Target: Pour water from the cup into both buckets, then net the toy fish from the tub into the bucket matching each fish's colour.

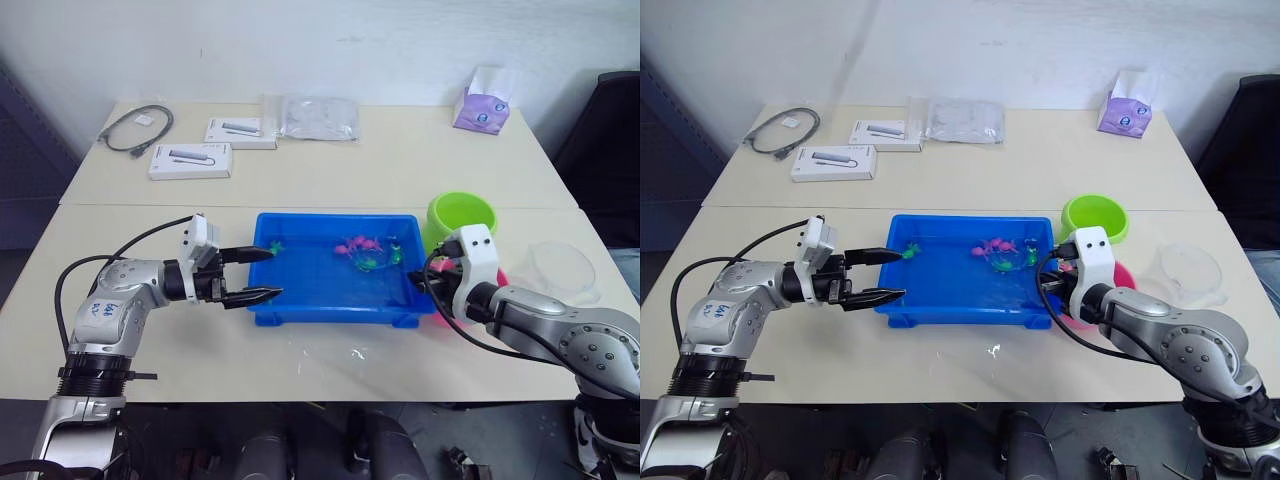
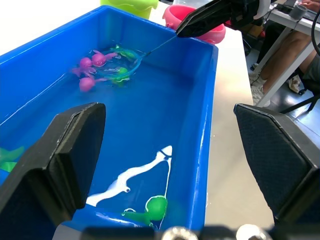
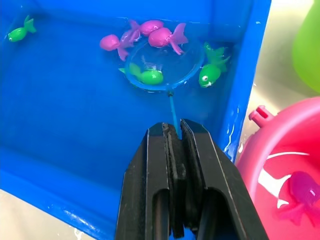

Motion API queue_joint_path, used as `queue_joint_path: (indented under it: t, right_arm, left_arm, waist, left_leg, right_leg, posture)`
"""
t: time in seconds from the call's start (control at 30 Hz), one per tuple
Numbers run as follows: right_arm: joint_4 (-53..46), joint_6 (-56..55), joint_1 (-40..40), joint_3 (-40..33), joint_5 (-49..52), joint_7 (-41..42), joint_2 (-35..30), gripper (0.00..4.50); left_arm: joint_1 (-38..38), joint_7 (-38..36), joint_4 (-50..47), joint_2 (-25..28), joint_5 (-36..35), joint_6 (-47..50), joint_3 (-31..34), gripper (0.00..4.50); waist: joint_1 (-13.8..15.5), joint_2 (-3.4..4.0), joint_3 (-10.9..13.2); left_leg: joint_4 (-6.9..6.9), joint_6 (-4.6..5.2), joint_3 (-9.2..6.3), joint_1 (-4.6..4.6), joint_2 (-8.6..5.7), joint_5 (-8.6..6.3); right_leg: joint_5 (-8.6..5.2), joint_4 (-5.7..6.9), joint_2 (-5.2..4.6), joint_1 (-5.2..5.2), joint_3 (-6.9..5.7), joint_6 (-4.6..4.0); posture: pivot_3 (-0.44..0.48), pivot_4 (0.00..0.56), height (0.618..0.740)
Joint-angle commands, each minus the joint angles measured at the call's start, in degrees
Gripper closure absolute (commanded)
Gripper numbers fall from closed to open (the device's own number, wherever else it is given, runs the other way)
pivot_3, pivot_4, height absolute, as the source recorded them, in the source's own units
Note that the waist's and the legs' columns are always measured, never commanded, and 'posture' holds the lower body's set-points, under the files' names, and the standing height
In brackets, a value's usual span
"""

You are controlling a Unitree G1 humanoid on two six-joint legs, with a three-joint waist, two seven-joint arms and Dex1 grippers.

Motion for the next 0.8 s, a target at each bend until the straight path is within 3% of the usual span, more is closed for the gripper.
queue_joint_path:
  t: [0.03,0.37,0.8]
  right_arm:
    - [-1.6,1.1,-0.1,-2.3,-0.6,0.8,1.0,4.50]
    - [1.0,4.8,-3.2,-2.8,-2.5,-0.6,4.3,4.50]
    - [-5.3,4.5,-0.8,-4.5,-7.7,8.2,2.9,4.50]
  left_arm:
    - [-0.5,0.3,-2.2,0.1,-1.3,0.0,1.1,0.08]
    - [-0.4,0.9,-2.8,0.3,-1.5,0.2,1.3,0.08]
    - [0.4,1.5,-3.7,0.5,-1.8,0.8,1.7,0.08]
  waist:
    - [0.0,0.00,0.0]
    - [0.0,0.00,0.0]
    - [0.0,0.00,0.0]
  left_leg:
    - [0.00,0.00,0.00,0.00,0.00,0.00]
    - [-0.01,0.00,0.00,0.00,0.01,0.00]
    - [-0.03,0.00,0.00,-0.01,0.02,0.00]
  right_leg:
    - [0.00,0.00,0.00,0.00,0.00,0.00]
    - [0.00,0.01,0.03,0.00,0.00,0.00]
    - [0.01,0.00,0.09,0.00,0.00,0.01]
  posture:
    - [0.000,0.150,0.740]
    - [0.000,0.150,0.740]
    - [0.000,0.150,0.740]
